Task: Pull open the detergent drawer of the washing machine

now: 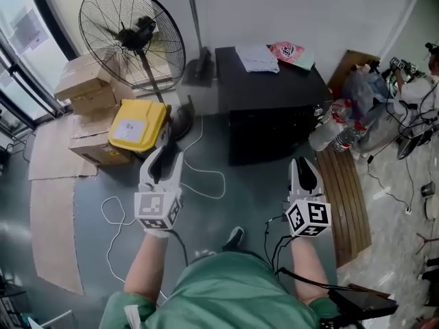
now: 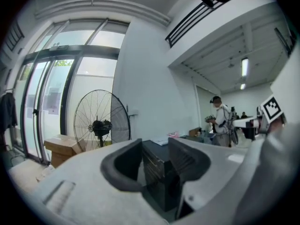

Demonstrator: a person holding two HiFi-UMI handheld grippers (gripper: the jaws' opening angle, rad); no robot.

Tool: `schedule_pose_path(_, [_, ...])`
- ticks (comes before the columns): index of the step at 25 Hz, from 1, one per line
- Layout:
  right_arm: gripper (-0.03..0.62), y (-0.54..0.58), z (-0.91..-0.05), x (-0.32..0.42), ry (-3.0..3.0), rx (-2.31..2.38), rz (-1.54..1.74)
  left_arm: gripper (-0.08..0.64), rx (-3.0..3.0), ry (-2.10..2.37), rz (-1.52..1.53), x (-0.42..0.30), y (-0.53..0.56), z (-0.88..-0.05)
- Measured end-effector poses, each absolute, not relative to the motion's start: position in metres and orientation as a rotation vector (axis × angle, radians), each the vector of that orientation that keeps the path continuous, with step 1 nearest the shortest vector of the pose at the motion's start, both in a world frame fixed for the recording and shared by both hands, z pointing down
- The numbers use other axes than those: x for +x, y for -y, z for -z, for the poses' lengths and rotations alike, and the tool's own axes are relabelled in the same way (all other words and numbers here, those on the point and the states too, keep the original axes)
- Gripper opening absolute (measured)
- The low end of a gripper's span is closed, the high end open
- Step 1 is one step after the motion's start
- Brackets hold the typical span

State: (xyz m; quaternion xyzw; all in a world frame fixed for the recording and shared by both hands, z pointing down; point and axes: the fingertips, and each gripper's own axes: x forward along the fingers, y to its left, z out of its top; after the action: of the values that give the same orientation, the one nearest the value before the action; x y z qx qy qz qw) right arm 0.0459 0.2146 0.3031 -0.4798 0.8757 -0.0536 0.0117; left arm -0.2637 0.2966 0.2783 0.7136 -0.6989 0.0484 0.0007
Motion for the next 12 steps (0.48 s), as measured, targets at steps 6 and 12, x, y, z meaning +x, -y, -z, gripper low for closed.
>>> schedule_pose_path(6, [0.058, -0.165, -0.311, 0.056, -2.736, -1.464, 0.222, 0.169, 2.266, 2.167, -0.24, -0.238, -0.251, -0.283])
schedule_pose_path(12, [0.058, -0.134, -0.312, 0.066, -2.713, -1.469, 0.247, 0.167, 2.284, 2.144, -0.277, -0.229, -0.222, -0.284])
